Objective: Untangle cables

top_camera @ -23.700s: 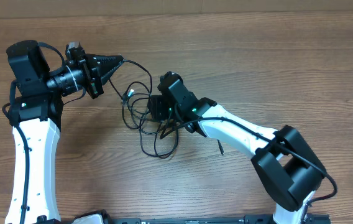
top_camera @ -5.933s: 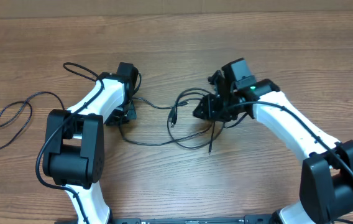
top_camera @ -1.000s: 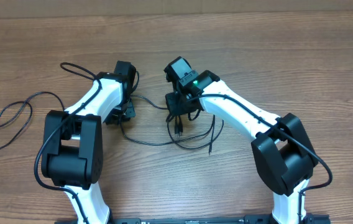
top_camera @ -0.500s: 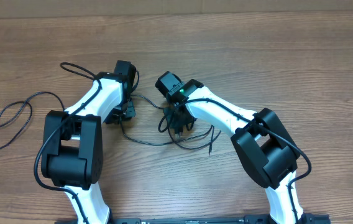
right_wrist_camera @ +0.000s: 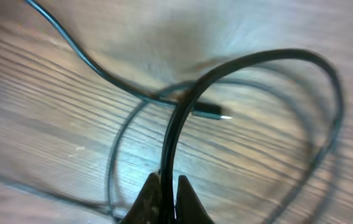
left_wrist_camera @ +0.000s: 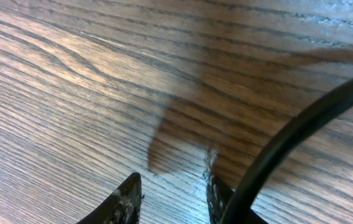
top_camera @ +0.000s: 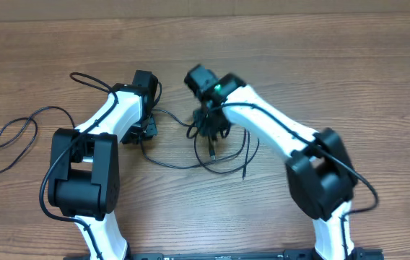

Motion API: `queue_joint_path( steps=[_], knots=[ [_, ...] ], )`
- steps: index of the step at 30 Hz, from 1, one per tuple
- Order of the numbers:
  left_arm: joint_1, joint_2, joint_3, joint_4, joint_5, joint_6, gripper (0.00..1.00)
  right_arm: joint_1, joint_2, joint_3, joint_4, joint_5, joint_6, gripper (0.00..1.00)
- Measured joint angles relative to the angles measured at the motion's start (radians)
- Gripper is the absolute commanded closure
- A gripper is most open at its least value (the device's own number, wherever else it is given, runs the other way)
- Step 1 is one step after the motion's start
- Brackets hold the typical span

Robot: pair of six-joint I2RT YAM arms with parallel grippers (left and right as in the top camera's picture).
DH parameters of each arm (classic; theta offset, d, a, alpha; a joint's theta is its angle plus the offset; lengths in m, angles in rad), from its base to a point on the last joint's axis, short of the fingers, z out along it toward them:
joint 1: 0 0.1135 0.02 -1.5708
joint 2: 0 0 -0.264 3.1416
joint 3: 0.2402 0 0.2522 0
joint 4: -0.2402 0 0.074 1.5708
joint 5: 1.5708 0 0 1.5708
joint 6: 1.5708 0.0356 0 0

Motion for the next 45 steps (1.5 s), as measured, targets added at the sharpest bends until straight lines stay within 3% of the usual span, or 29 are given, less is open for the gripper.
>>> queue_joint_path(
  steps=[9,21,28,29,32,38,41,45],
  knots=[
    [0.0,0.0,0.0,0.0,0.0,0.0,0.64,-0.094,-0.222,0.043,-0.057,-0.037,0.0,0.96],
    [0.0,0.0,0.0,0.0,0.0,0.0,0.64,-0.105,-0.226,0.032,-0.085,-0.098,0.008,0.96],
    [0.0,-0.002,0.0,0.001,0.0,0.0,0.59,-0.104,-0.226,-0.066,-0.083,-0.117,0.058,0.96],
    [0.0,-0.002,0.0,0.0,0.0,0.0,0.62,-0.103,-0.226,-0.085,-0.07,-0.126,0.062,0.96],
    [0.0,-0.002,0.0,0.008,0.016,-0.002,0.84,-0.101,-0.226,-0.153,-0.005,-0.167,0.071,0.96],
    [0.029,0.0,0.001,0.008,0.061,-0.009,0.87,-0.083,-0.226,-0.292,0.126,-0.249,0.079,0.96],
    [0.078,0.0,0.002,-0.004,0.096,-0.027,0.96,-0.075,-0.226,-0.353,0.185,-0.282,0.079,0.96],
    [0.151,-0.003,0.001,-0.004,0.171,-0.032,0.96,-0.064,-0.226,-0.409,0.246,-0.317,0.079,0.96]
  ],
)
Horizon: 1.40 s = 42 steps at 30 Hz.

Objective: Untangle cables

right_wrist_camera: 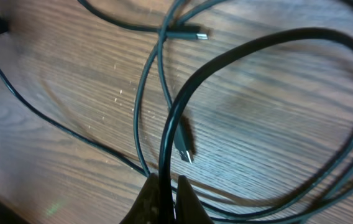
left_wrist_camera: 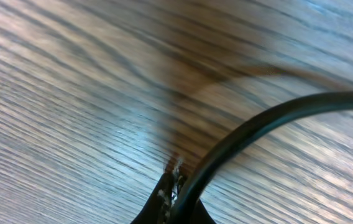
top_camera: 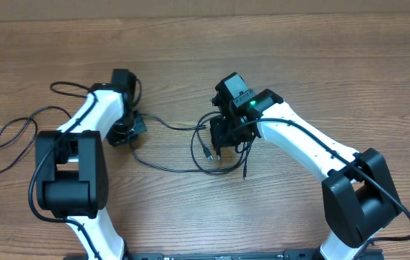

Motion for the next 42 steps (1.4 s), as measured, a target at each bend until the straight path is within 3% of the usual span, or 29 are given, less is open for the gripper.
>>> queue_joint_path(
  steps=[6,18,42],
  knots=[
    [0.057,-0.005,-0.003,0.004,0.095,-0.003,0.95,0.021,0.0,-0.034,0.05,-0.024,0.0,0.96],
    [0.097,-0.005,-0.004,0.003,0.145,-0.018,0.96,0.063,0.0,-0.035,0.099,-0.056,0.003,0.96],
    [0.129,-0.005,-0.005,0.001,0.155,-0.025,0.96,0.136,0.002,-0.036,0.155,-0.066,-0.013,0.96]
  ],
)
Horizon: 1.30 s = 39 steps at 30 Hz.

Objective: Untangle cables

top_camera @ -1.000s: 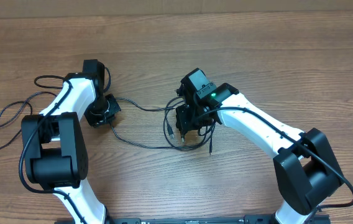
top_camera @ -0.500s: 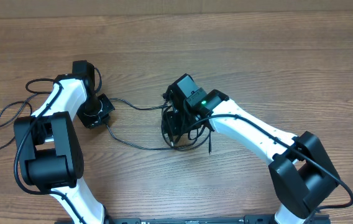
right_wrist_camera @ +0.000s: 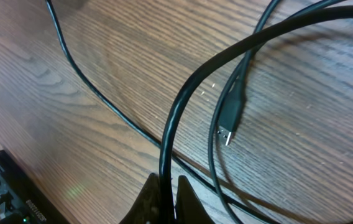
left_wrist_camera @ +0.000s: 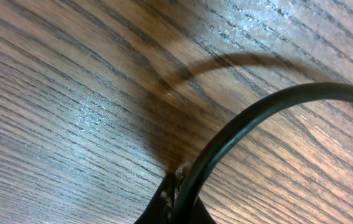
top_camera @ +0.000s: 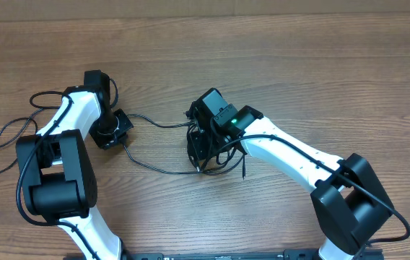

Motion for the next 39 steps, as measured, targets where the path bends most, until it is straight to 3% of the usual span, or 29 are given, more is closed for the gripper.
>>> queue_joint_path(
  steps=[16,17,24,26,28,36,39],
  knots=[
    [0.0,-0.001,-0.001,0.0,0.0,0.0,0.96,0.015,0.005,-0.048,-0.122,0.017,0.035,0.96],
    [0.0,-0.001,-0.001,0.0,0.0,0.0,0.96,0.016,0.005,-0.062,-0.126,0.017,0.035,0.93],
    [0.0,-0.001,-0.001,0.0,0.0,0.0,0.95,0.014,0.008,-0.08,-0.123,0.002,0.046,0.5],
    [0.0,-0.001,-0.002,0.001,0.0,0.0,0.95,0.003,0.008,-0.072,-0.125,-0.004,0.042,0.48],
    [0.0,-0.001,-0.002,0.001,0.0,0.0,0.95,-0.018,0.008,-0.047,-0.123,-0.01,0.039,0.48],
    [0.0,-0.002,-0.003,0.002,0.0,0.0,0.96,-0.062,0.008,-0.01,0.148,0.041,0.079,0.78],
    [0.0,-0.002,-0.003,0.002,0.0,0.0,0.94,-0.053,0.008,-0.009,0.232,0.12,0.116,0.73]
  ],
)
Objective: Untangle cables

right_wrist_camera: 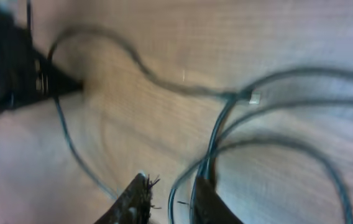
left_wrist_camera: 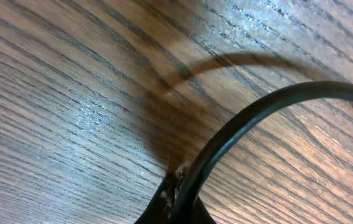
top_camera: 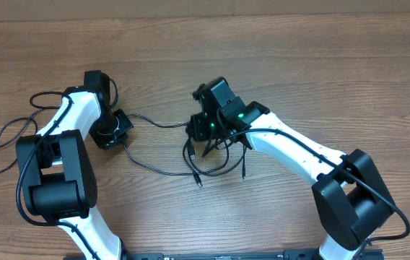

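Thin black cables lie in a tangle (top_camera: 223, 157) at mid-table, with plug ends at the front (top_camera: 199, 183). My left gripper (top_camera: 112, 131) is shut on a black cable (left_wrist_camera: 257, 115) that arcs off to the right from its jaws (left_wrist_camera: 176, 182). From there, strands run right across the wood to the tangle. My right gripper (top_camera: 202, 130) hovers at the tangle's left edge. In the blurred right wrist view it (right_wrist_camera: 170, 191) is open, with a strand (right_wrist_camera: 210, 149) passing between its fingers (right_wrist_camera: 138, 194); nothing is gripped.
More thin black cable (top_camera: 14, 133) loops at the far left of the wooden table (top_camera: 349, 79), its end near the left edge. Each arm carries its own black lead. The left gripper's body shows in the right wrist view (right_wrist_camera: 9, 68).
My right gripper has opened and let go of the cable loop, and sits slightly farther back. A plug end now lies nearer the front. The left gripper has not moved.
At first my left gripper was open beside a cable and my right was shut on a loop at the tangle. Then the left was shut on the cable and farther left, then farther left again, stretching the strands. The right shifted around the tangle, then released.
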Motion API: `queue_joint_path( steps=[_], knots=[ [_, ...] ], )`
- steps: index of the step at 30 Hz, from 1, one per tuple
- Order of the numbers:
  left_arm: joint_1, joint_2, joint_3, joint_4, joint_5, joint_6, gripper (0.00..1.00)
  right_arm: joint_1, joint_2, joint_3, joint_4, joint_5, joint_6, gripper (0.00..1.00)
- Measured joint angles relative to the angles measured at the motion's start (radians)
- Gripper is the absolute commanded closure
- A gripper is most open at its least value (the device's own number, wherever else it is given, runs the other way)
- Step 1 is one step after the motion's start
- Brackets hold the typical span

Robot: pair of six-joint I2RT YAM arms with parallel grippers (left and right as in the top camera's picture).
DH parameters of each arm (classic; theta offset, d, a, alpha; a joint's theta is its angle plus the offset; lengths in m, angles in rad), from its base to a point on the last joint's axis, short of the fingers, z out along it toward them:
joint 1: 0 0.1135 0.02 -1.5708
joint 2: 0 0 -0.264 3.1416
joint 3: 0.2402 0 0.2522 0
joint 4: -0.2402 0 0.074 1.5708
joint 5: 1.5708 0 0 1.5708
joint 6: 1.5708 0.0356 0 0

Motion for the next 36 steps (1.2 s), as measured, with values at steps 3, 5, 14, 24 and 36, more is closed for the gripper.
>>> queue_joint_path(
  steps=[3,5,14,24,36],
  knots=[
    [0.0,0.0,-0.001,0.0,0.0,0.0,0.94,0.013,0.003,0.0,0.04,0.071,0.045,0.71],
    [0.0,0.0,-0.001,0.001,0.0,0.0,0.93,0.021,0.013,0.0,0.056,0.1,0.075,0.71],
    [0.0,0.0,-0.001,0.002,0.006,0.0,0.92,0.042,0.172,0.0,0.103,0.148,0.148,0.78],
    [0.0,0.0,-0.001,0.002,0.007,0.0,0.92,0.023,0.203,0.039,-0.008,0.147,0.208,0.96],
    [0.0,0.0,-0.001,0.002,0.007,0.0,0.91,-0.186,0.203,0.098,-0.288,0.143,0.209,0.94]
  ],
)
